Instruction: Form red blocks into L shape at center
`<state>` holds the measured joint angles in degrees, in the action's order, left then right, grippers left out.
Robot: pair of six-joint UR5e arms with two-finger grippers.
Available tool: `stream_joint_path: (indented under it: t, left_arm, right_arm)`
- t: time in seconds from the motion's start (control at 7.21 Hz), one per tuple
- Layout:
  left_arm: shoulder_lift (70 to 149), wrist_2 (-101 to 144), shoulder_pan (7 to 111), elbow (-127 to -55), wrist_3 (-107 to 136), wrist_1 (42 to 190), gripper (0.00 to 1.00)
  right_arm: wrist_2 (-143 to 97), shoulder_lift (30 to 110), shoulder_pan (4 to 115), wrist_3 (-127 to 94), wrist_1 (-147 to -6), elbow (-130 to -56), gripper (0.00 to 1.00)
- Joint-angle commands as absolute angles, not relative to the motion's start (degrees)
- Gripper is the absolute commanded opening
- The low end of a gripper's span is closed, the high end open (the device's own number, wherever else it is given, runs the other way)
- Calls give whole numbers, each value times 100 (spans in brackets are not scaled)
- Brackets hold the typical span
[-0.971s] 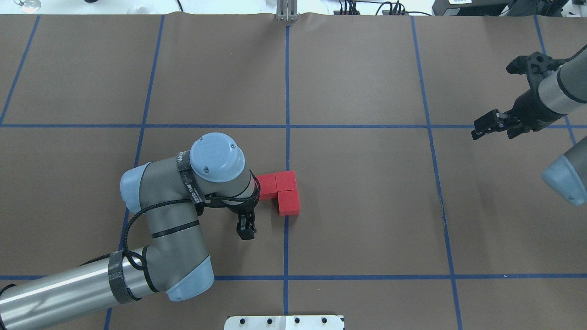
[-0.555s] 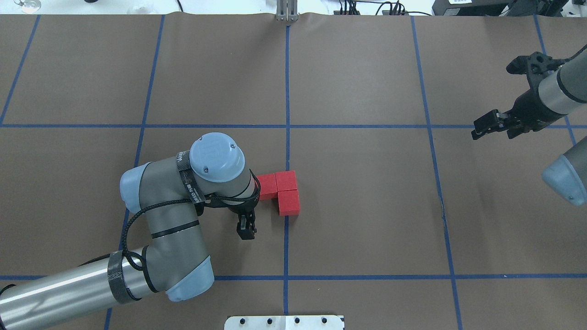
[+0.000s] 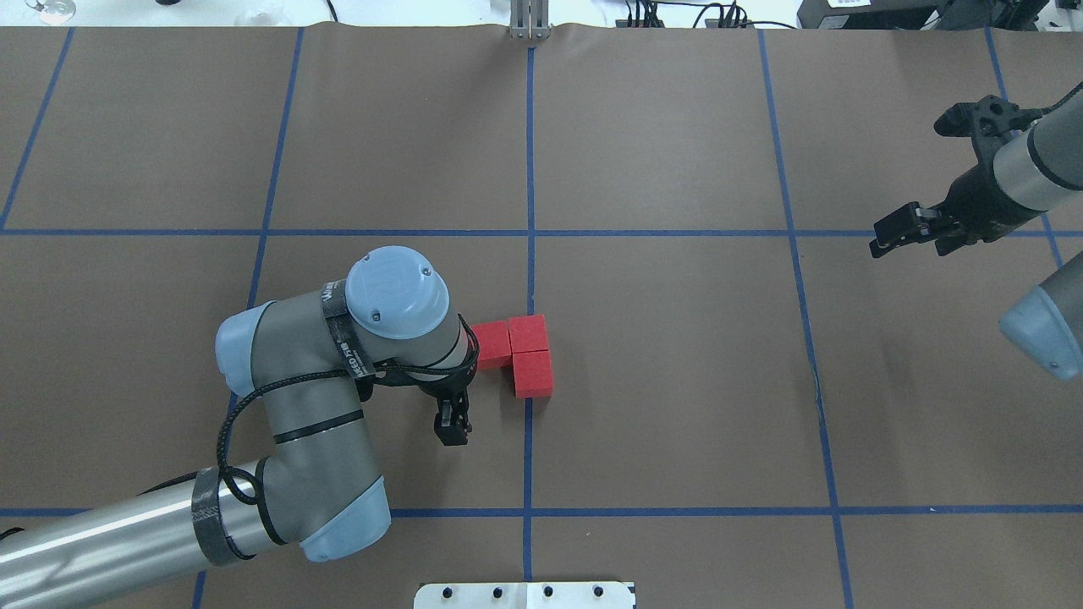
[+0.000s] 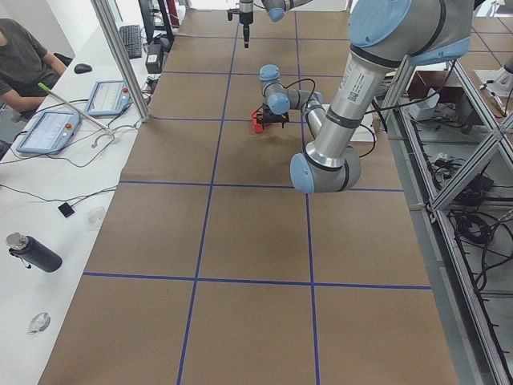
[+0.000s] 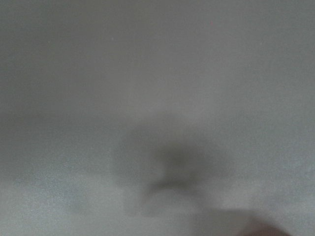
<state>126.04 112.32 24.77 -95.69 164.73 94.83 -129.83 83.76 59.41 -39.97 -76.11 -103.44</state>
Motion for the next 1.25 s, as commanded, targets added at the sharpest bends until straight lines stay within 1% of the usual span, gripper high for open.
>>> stream_joint_path:
  t: [0.0,0.28,0.69,0.83,1.11]
  left_arm:
    - [11966,11232,2478,-10349,15929,9220,100]
    - [11070,11232,2671,-11159,14694,9220,100]
    - [10032,11294,3442,-11854,11928,9298,100]
    - [9733,11381,3785,-12048,11004,9308,100]
    - [9354,12378,5204,-11963,8495,9308,100]
  right_arm:
    - [-12982,8402,5941,-3990,-7611,-10345,100]
    - [-12981,8420,5950,-3982,-7611,-10345,100]
    - [-12885,8508,6247,-3964,-7611,-10292,100]
    - [-12885,8508,6510,-3955,-7611,-10283,100]
    - [-12972,8595,6959,-3876,-7673,-10257,100]
